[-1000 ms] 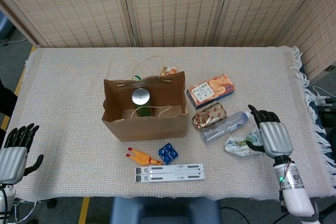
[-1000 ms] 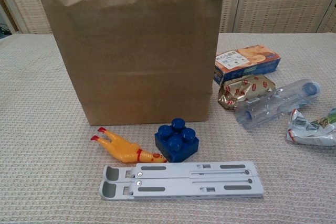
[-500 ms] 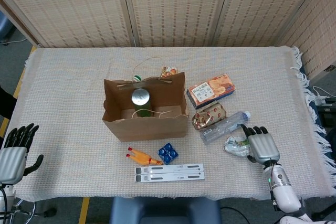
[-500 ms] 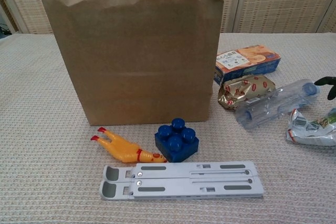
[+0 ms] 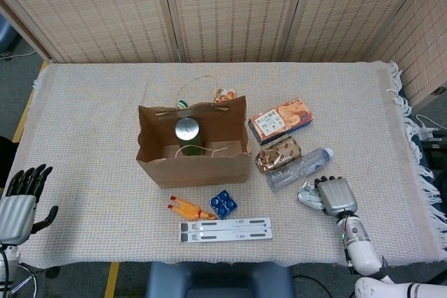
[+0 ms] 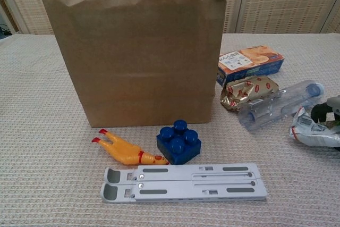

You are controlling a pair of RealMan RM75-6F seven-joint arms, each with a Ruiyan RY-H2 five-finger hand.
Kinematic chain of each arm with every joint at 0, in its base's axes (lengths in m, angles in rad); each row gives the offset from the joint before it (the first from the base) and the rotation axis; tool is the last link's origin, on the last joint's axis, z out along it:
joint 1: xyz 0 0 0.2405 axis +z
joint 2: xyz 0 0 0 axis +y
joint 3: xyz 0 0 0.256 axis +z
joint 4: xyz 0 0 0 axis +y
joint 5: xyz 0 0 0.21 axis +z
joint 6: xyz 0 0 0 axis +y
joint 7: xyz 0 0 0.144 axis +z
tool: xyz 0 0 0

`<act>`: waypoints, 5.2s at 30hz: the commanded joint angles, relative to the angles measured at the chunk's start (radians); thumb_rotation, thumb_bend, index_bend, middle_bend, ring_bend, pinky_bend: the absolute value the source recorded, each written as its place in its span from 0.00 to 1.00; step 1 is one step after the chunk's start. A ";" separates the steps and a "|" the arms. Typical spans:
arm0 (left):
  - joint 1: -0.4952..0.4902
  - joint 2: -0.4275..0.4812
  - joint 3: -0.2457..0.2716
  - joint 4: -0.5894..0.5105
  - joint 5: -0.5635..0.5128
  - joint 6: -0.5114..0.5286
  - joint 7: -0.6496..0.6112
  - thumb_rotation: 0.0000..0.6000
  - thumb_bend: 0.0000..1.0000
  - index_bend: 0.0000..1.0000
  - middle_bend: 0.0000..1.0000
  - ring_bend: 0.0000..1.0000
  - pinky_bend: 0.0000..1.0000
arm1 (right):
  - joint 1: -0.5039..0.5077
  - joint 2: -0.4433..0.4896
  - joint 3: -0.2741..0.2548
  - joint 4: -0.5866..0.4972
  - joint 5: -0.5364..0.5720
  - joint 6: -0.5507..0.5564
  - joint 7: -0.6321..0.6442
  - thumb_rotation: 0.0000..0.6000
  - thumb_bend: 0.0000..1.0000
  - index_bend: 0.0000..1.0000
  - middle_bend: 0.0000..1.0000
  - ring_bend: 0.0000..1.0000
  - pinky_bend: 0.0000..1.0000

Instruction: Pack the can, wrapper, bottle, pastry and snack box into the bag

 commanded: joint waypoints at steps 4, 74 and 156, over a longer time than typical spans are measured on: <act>0.000 0.000 0.000 -0.001 0.000 0.001 0.003 1.00 0.36 0.00 0.00 0.00 0.00 | -0.039 0.100 0.033 -0.116 -0.167 0.085 0.150 1.00 0.39 0.67 0.56 0.61 0.69; 0.000 -0.007 -0.002 0.000 -0.003 0.006 0.020 1.00 0.36 0.00 0.00 0.00 0.00 | 0.424 0.107 0.505 -0.430 0.158 0.336 -0.124 1.00 0.04 0.00 0.11 0.07 0.26; -0.003 -0.005 -0.001 0.004 0.000 0.000 0.010 1.00 0.36 0.00 0.00 0.00 0.00 | 0.112 0.002 0.018 0.110 -0.265 -0.013 0.042 1.00 0.24 0.67 0.62 0.65 0.74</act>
